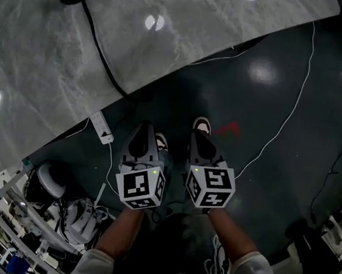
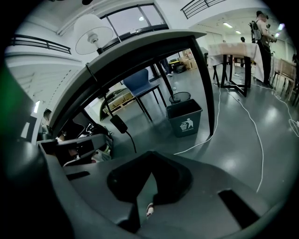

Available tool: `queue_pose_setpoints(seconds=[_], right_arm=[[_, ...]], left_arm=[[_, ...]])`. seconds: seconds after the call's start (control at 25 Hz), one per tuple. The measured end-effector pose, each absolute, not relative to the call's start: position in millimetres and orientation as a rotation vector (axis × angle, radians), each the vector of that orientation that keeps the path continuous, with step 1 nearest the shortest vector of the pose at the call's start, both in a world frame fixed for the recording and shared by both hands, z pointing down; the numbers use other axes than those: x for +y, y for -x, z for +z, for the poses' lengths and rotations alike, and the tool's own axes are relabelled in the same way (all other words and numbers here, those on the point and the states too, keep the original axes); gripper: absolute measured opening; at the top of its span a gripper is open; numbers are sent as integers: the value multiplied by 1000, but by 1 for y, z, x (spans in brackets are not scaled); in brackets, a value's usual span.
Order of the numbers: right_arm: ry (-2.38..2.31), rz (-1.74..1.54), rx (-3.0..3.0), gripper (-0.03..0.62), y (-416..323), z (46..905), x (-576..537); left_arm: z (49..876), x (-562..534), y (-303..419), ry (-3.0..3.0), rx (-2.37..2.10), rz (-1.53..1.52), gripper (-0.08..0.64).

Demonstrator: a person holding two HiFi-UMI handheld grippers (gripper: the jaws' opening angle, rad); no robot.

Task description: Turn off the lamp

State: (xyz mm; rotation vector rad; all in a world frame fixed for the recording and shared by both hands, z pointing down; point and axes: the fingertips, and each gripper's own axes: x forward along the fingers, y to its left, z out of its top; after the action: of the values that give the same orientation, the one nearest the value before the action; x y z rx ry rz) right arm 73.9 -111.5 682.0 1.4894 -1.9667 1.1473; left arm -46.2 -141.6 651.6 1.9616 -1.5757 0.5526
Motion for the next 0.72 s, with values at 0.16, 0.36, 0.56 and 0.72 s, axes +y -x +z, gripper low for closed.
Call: queue_pose_setpoints(seconds=[0.16,0.36,0.56,0.72], right_arm=[[-1486,1139,-1985,-1,-67,664,-114],[-1490,1150,-1994,-1,-58,655,-117],[-1499,1147,-1998,-1,-50,625,-120],[-1496,1115,-2026,-1,-47,597,-127]], left_arm=[[635,-141,47,-1955,-1574,534,8],[621,-144,51,-1969,-1598,517,8],[587,-148,60,-1969,-1625,469,8],[561,-149,65,-1958,-1660,439,8]])
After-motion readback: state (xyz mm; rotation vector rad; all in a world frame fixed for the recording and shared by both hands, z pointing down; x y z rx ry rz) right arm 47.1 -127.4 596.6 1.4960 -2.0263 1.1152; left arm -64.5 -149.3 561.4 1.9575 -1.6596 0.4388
